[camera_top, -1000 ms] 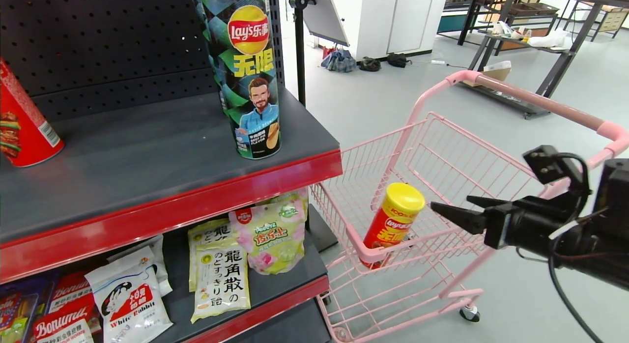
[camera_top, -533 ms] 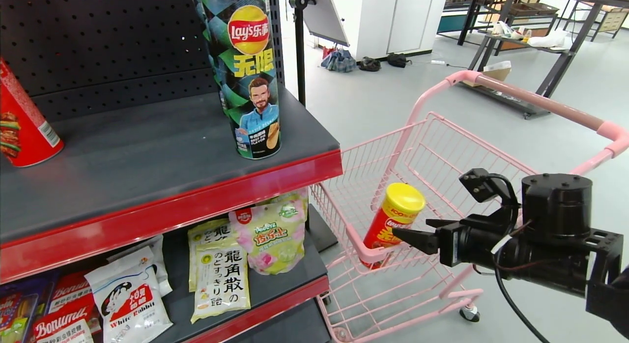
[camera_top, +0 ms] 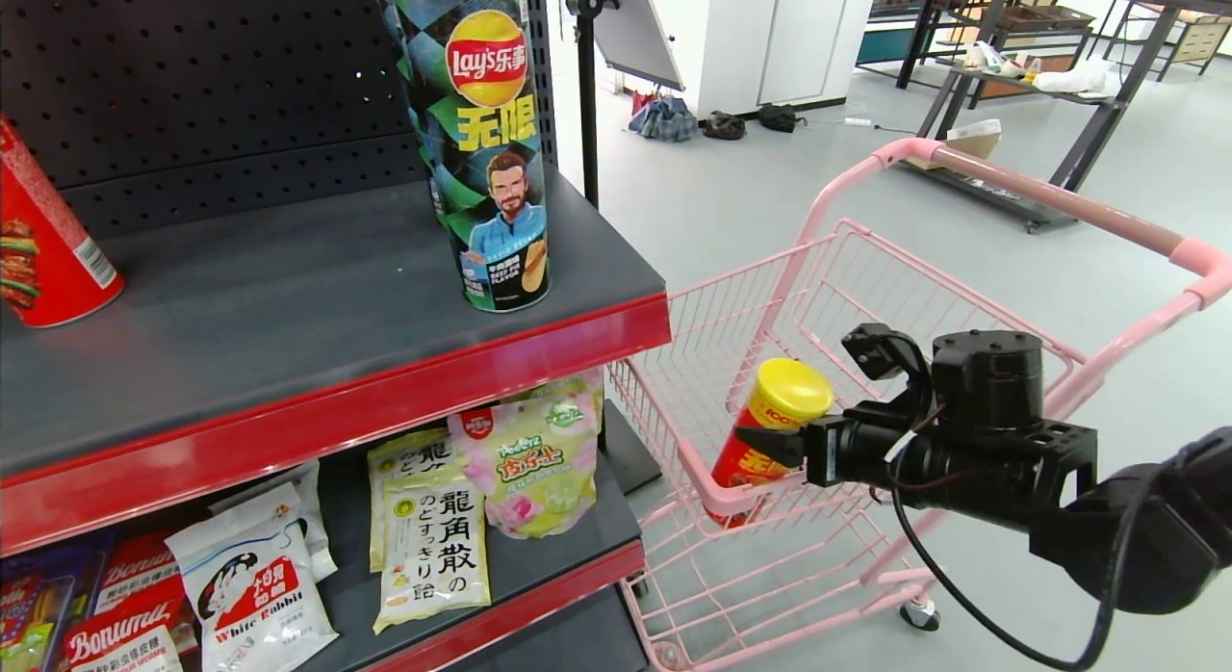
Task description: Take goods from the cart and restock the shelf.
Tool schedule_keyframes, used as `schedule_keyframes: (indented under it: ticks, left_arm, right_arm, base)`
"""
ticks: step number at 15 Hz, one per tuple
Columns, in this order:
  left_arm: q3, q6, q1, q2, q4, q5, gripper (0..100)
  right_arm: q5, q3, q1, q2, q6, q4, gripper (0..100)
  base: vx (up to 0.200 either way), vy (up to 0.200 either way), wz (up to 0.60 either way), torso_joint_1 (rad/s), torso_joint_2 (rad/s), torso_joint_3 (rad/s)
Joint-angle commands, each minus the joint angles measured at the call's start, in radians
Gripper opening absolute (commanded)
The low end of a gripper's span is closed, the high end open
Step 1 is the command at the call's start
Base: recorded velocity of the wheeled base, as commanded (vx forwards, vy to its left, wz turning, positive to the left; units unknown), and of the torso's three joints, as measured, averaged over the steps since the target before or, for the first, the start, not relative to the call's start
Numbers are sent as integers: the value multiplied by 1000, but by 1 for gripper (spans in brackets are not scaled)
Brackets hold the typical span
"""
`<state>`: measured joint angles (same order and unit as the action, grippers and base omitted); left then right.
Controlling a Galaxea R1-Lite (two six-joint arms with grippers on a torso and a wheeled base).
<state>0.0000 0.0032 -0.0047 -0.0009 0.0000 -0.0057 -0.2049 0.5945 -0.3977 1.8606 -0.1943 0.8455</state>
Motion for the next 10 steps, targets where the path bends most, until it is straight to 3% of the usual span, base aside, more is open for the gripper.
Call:
schedule_keyframes:
  ticks: [1, 7, 8, 10]
  left_arm:
    - [-2, 0, 0, 1, 0, 0, 100]
    - [0, 0, 0, 1, 0, 0, 100]
    - [0, 0, 0, 1, 0, 0, 100]
    - [0, 0, 0, 1, 0, 0, 100]
  right_arm:
    - [5, 8, 14, 134, 9, 116, 100]
    - [21, 67, 19, 193, 7, 153, 100]
    - [22, 71, 16, 189, 6, 153, 0]
    - [22, 64, 13, 180, 10, 153, 0]
  base:
    - [0, 0, 0, 0, 0, 0]
    - [0, 0, 0, 0, 0, 0]
    - [0, 0, 0, 0, 0, 0]
    - [0, 0, 0, 0, 0, 0]
